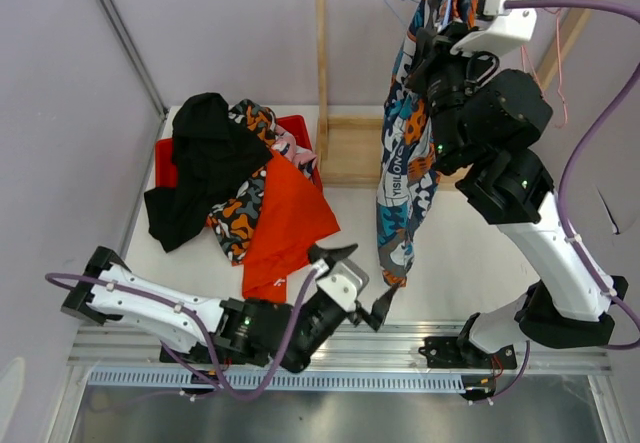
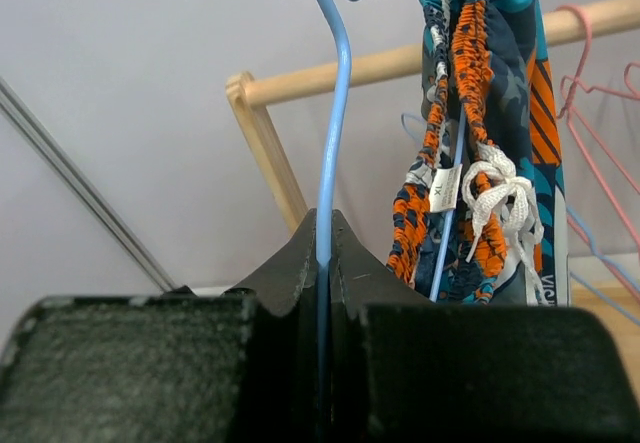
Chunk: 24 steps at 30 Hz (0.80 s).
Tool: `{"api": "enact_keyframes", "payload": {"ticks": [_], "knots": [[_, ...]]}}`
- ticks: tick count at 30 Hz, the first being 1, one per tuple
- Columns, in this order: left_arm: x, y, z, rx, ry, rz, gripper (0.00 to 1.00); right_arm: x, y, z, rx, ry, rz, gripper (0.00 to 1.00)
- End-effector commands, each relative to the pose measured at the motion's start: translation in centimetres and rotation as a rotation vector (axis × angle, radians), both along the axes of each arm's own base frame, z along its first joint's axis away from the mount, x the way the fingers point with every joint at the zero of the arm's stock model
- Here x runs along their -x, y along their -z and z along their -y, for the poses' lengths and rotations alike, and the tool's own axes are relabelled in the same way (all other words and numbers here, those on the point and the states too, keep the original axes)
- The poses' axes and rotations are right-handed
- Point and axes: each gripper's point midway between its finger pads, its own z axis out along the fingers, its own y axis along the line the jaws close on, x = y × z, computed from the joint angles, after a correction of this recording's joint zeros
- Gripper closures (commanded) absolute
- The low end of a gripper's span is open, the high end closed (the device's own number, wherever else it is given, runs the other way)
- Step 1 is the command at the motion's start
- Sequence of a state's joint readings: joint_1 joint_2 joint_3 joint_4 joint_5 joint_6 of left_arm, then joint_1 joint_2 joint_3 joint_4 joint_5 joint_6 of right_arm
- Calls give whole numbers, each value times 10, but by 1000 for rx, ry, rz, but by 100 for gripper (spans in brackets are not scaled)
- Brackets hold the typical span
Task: Remove the shorts from the hanger
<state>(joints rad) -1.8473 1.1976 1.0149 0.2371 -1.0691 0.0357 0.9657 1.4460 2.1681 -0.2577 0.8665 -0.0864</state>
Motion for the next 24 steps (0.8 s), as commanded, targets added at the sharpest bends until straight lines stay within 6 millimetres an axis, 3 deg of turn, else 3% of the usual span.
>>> {"api": "enact_keyframes", "payload": {"ticks": [1, 2, 3, 4, 6, 7, 12, 14, 15, 16, 19, 20, 24], "knots": [[-35, -59, -7, 57, -90, 113, 1, 10, -10, 8, -62, -13, 31, 100], [-46, -70, -5, 85, -89, 121, 1, 9, -7, 6, -59, -16, 25, 100], [-43, -72, -1, 97, -68, 121, 1, 9, -5, 5, -59, -17, 23, 100], [-58, -79, -3, 108, -92, 123, 1, 10, -4, 5, -62, -18, 21, 100], [-68, -80, 6, 123, -72, 124, 1, 8, 1, 2, -59, -20, 13, 100], [-84, -85, 5, 135, -103, 124, 1, 9, 2, 2, -62, -25, 12, 100], [-131, -81, 33, 169, -73, 103, 1, 10, 8, -2, -79, -44, 4, 100], [-139, -85, 42, 196, -67, 92, 1, 11, 11, -2, -82, -43, -1, 100], [-146, -75, 52, 177, -59, 87, 4, 11, 12, -1, -83, -43, -1, 100], [-150, -70, 56, 170, -58, 82, 10, 12, 12, -1, -84, -44, -3, 100], [-159, -61, 63, 167, -81, 62, 89, 14, 12, 2, -88, -46, 0, 100], [-158, -57, 64, 168, -83, 53, 100, 15, 10, 5, -85, -41, 6, 100], [-145, -45, 55, 185, -70, 0, 100, 14, 4, 8, -63, -22, 21, 100]]}}
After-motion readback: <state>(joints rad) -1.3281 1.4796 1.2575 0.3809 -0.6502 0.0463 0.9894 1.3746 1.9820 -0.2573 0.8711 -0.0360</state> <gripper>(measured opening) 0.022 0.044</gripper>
